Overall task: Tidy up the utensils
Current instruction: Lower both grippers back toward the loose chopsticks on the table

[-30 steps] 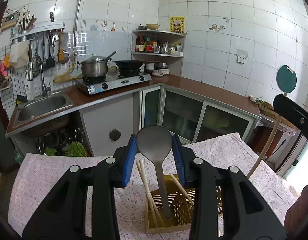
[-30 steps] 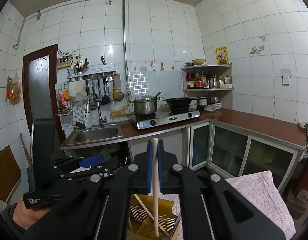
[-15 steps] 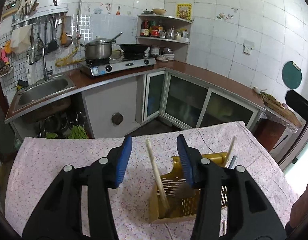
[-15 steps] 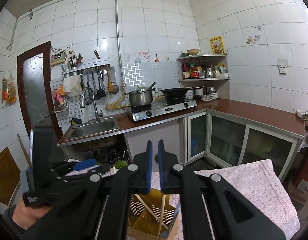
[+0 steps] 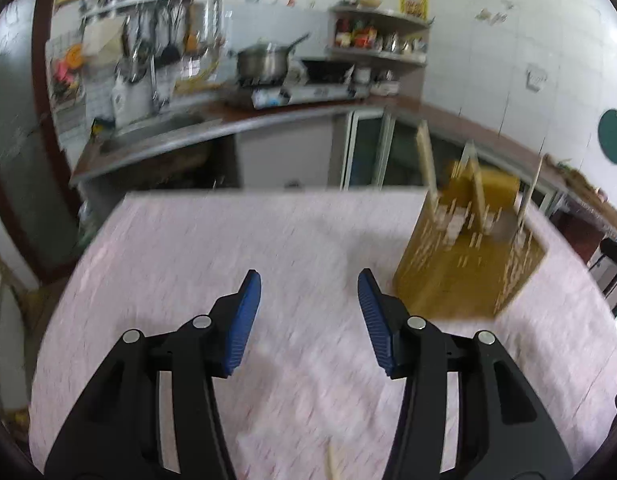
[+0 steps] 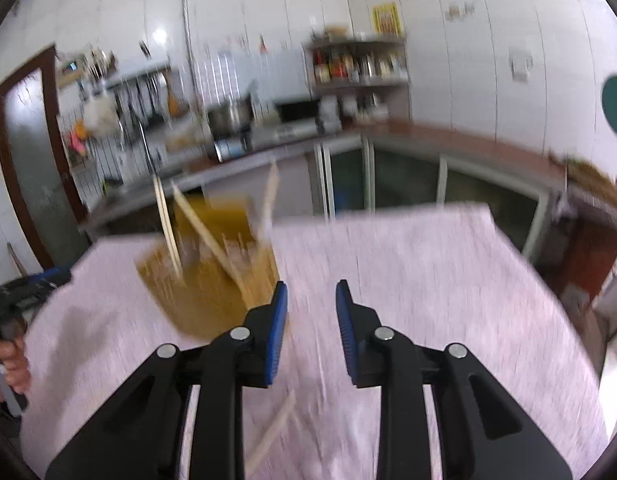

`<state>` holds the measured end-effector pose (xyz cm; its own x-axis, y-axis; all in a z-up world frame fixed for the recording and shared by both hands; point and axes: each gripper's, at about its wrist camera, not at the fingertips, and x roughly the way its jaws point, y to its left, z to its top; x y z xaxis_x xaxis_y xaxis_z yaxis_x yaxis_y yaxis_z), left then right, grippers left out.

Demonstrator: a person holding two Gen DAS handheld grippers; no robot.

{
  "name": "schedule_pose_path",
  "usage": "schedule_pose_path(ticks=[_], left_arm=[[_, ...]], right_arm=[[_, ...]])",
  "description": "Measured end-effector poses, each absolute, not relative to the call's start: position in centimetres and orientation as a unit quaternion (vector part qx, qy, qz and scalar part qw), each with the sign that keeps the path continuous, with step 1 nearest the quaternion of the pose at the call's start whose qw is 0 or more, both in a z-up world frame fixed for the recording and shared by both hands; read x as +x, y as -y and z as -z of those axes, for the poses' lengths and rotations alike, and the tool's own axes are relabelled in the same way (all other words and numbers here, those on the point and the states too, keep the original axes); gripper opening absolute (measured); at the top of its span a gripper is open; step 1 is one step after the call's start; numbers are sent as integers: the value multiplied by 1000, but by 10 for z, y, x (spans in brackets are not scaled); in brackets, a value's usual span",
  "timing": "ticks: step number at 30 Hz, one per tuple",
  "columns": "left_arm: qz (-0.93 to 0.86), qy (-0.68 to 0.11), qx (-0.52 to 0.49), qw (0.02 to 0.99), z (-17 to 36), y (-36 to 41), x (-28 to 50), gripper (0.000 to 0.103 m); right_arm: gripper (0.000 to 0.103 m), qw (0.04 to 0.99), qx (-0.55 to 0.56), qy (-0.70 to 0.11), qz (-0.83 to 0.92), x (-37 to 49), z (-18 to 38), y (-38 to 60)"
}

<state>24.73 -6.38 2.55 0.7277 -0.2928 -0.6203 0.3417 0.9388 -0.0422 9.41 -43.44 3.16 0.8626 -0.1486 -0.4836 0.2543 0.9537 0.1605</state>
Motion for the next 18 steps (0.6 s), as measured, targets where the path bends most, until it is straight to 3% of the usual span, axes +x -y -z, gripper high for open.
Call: schedule_pose_path(ticks=[7,18], left_arm=[[167,-393,42,903,40,37,205,51],[190,-435,43,879,76,49,192,51]], right_arm=[[27,935,136,-313,101,84,43,424],[27,932,115,-332,91,90,57,410]])
